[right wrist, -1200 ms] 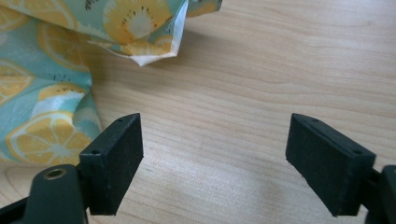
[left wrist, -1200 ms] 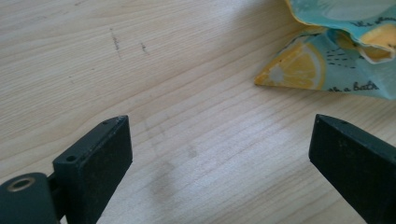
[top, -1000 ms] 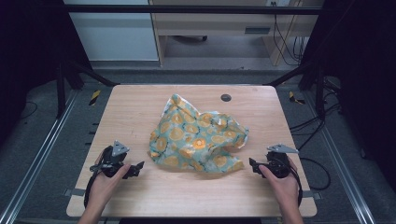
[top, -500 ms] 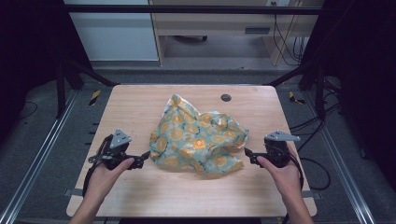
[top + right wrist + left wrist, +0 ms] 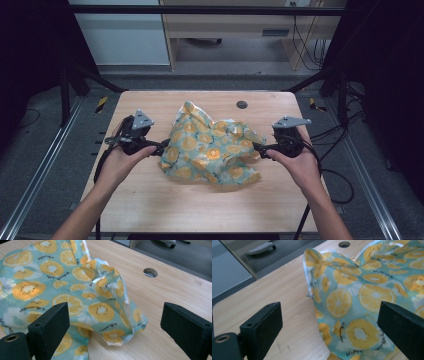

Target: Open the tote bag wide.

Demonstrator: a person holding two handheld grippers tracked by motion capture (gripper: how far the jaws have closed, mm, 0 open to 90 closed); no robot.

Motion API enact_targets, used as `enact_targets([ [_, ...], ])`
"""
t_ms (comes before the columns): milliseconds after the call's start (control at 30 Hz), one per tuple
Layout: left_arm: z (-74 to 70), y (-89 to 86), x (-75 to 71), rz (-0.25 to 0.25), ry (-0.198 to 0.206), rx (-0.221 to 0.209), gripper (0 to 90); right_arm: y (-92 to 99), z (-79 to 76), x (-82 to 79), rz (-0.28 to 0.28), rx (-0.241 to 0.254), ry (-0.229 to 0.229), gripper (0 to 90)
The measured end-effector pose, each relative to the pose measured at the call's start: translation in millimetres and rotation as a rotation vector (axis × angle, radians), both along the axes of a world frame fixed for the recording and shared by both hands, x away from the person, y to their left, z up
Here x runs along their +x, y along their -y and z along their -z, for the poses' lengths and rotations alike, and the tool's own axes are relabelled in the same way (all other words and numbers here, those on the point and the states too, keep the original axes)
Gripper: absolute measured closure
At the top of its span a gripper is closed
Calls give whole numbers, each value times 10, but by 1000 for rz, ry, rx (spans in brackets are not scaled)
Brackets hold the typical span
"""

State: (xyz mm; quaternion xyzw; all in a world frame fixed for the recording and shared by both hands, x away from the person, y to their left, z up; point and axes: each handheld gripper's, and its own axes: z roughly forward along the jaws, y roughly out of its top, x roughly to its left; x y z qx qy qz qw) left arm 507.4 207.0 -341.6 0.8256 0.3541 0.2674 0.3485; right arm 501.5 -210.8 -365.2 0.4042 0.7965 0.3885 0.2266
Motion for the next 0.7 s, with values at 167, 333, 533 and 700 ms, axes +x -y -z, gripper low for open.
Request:
enact_targets([
  [167, -170, 98, 90, 5, 8, 20, 58, -56, -119, 69, -20, -27, 2, 118],
  [333, -256, 214, 271, -5, 3, 13, 59, -96, -137, 250, -32, -43, -10, 175],
  [533, -258, 370, 550, -20, -10, 5, 74, -155, -54, 414, -41, -36, -29, 199],
  [700, -194, 443, 820, -40, -19, 17, 84, -230, 65, 531, -60, -38, -36, 199],
])
